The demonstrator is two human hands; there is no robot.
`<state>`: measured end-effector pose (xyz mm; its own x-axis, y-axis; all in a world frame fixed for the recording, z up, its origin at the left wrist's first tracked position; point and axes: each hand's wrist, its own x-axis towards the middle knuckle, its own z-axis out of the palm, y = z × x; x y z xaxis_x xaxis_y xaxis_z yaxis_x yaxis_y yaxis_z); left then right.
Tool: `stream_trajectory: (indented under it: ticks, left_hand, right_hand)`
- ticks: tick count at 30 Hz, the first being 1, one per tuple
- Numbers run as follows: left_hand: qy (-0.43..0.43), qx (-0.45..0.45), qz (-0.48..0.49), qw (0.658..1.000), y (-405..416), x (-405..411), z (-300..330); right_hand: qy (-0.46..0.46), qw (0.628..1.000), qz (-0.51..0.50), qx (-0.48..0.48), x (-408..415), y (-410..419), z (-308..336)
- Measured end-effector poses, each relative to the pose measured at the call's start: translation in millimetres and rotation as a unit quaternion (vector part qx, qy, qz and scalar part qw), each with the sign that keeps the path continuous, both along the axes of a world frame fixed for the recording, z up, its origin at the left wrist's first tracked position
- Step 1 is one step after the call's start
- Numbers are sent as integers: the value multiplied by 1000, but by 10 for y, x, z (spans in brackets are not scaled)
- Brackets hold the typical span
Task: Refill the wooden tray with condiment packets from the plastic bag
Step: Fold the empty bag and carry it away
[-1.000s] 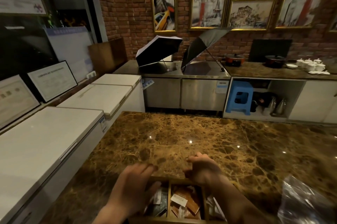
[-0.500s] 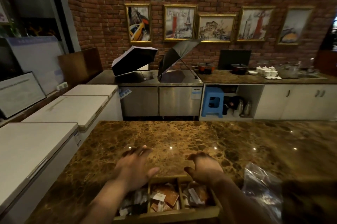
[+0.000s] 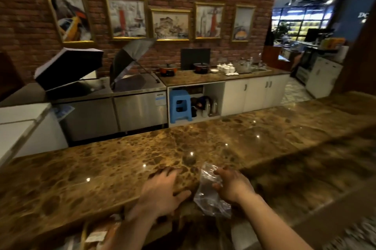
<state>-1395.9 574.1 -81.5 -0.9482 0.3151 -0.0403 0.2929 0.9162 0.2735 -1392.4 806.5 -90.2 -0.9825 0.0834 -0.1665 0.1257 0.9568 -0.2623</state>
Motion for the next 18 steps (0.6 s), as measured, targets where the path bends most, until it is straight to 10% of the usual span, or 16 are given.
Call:
stream_trajectory:
  ticks: [18]
  left_hand:
    - [-103, 25, 100, 989, 1043, -230, -536]
  right_hand:
    - [-12, 999, -21, -41, -48, 910, -496]
